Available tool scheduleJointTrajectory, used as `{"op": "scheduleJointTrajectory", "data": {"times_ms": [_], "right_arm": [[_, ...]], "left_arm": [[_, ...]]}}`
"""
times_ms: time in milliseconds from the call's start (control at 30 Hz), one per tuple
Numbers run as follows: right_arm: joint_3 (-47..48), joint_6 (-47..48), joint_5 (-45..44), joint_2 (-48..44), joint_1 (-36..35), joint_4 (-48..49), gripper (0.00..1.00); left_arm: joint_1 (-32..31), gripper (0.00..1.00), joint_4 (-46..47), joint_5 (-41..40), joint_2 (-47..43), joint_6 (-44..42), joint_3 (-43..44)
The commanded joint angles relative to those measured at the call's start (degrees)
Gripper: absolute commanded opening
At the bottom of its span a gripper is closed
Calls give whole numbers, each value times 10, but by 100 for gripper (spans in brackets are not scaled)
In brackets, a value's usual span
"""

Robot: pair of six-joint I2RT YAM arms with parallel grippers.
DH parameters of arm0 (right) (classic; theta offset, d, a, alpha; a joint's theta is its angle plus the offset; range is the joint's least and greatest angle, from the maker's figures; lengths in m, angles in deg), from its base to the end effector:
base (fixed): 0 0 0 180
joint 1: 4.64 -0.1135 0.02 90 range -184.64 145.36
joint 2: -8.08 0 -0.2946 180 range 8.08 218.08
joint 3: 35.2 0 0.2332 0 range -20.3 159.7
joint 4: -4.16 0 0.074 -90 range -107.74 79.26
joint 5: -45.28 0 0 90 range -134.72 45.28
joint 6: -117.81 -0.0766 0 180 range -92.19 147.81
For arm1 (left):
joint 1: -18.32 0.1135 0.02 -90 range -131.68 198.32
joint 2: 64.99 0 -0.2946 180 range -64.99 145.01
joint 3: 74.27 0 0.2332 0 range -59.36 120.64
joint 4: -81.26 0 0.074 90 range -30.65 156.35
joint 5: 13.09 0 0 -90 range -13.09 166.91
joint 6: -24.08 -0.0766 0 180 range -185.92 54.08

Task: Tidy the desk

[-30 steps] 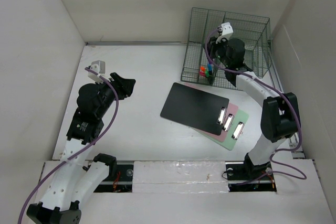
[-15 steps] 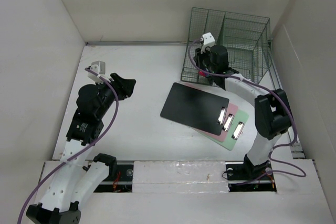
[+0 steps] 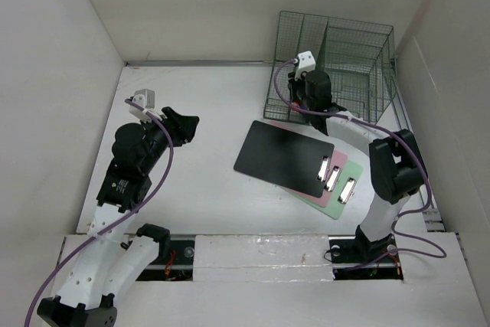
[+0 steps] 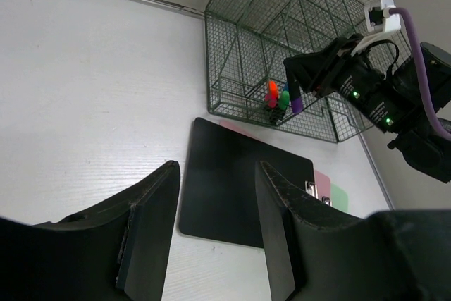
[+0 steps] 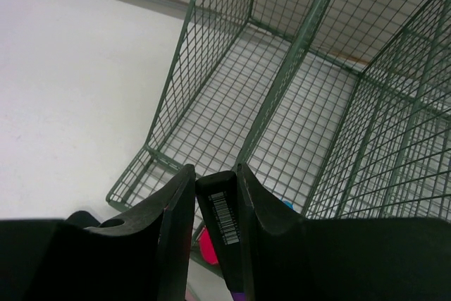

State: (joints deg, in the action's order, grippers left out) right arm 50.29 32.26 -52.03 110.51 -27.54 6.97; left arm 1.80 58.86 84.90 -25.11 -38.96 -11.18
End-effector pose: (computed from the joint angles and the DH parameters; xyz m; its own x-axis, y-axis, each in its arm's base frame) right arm 0.4201 0.1669 0.2966 -0.2031 -0.1693 -0.9644 -0.2889 0.9514 -0.1062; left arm 0.1485 -0.0552 0.3964 -0.1760 -0.4161 -0.8921 0.3759 0.8092 -0.4516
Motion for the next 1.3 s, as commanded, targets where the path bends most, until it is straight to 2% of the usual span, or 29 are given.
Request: {"op": "scheduleJointTrajectory", "data": {"times_ms": [0, 400, 767, 900, 1133, 1267], "right_arm": [[-25, 14, -25, -28, 0, 96, 4], [-56, 34, -88, -14, -5, 216, 4], [-91, 46, -148, -7, -32, 268, 2], [-91, 42, -159, -10, -37, 254, 2], [-52, 31, -232, 7, -56, 186, 1], [-34, 29, -234, 19, -56, 168, 1]], "left_arm": [[-3, 43, 23, 4, -7, -9, 3], [-3, 43, 22, 0, -2, -11, 6], [-3, 43, 21, -3, -1, -12, 6], [-3, 43, 21, -2, 0, -12, 6], [-3, 43, 21, -1, -6, -12, 3], [-3, 43, 21, -1, -10, -12, 2]]}}
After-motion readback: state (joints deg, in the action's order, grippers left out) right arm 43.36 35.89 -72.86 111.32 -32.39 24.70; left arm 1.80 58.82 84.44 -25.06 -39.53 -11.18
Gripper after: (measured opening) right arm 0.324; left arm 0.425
